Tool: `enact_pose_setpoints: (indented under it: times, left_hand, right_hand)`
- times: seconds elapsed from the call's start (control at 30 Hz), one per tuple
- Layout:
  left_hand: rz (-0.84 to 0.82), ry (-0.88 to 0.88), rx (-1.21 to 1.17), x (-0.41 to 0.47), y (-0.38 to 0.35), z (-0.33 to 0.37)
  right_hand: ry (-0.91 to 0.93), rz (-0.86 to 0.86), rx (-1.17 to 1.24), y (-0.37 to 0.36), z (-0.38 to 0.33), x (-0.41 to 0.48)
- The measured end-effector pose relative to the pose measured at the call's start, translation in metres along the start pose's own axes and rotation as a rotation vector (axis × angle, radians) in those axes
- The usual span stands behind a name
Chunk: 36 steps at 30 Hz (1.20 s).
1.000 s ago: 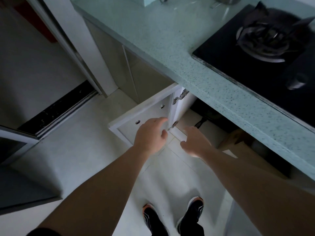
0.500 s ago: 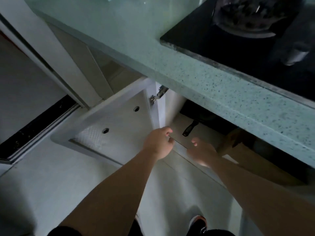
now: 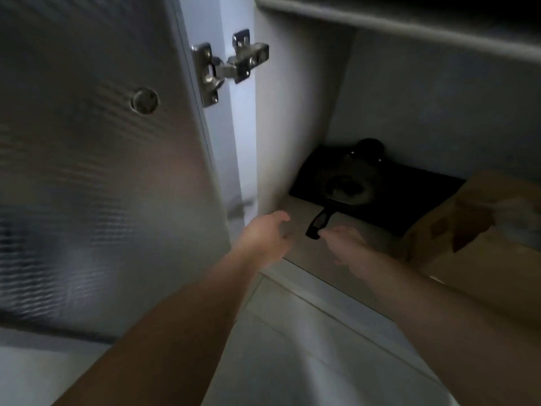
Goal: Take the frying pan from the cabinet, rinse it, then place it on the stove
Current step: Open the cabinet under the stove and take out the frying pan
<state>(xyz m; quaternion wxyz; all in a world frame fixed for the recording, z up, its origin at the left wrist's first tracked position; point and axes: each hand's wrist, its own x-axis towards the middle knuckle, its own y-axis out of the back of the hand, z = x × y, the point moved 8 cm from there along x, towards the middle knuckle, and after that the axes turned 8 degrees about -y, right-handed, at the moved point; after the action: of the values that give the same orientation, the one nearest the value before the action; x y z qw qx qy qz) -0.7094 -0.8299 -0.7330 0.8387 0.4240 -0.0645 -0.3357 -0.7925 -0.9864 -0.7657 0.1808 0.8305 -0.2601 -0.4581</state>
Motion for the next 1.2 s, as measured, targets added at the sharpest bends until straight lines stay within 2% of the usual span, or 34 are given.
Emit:
enact_pose_setpoints:
  times: [0.1,0.23,0.4,0.63,0.8,1.07,1.2]
  left_hand:
    - [0.053,-0.029,-0.031,0.023,-0.022,-0.018]
    - [0.008,-0.12,0.029,0.034,-0.058,-0.028]
    - [0.019,-0.132,0.053,0.041,-0.07,-0.032]
    - [0.063,-0.124,-0.01,0.052,-0.067,-0.023]
    - [0.048,-0.106,-0.019,0.053,-0.071,-0.025]
    - [0.045,-0.121,0.04,0.054,-0.07,-0.023]
    - [0.03,-0.139,0.045,0.054,-0.073,-0.02]
  right_hand:
    - [-0.058,-0.002,0.232,-0.016,0.009,0.043]
    - [-0.062,-0.024,0.499,-0.03,0.015,0.084]
    - [-0.09,-0.104,0.676,-0.043,0.012,0.097]
    - [-0.099,-0.12,0.653,-0.041,0.019,0.102]
    - [-0.138,-0.177,0.549,-0.024,0.033,0.094]
    - [-0.152,-0.083,0.362,-0.018,0.037,0.102]
    - [-0.156,-0.127,0.396,-0.02,0.034,0.108]
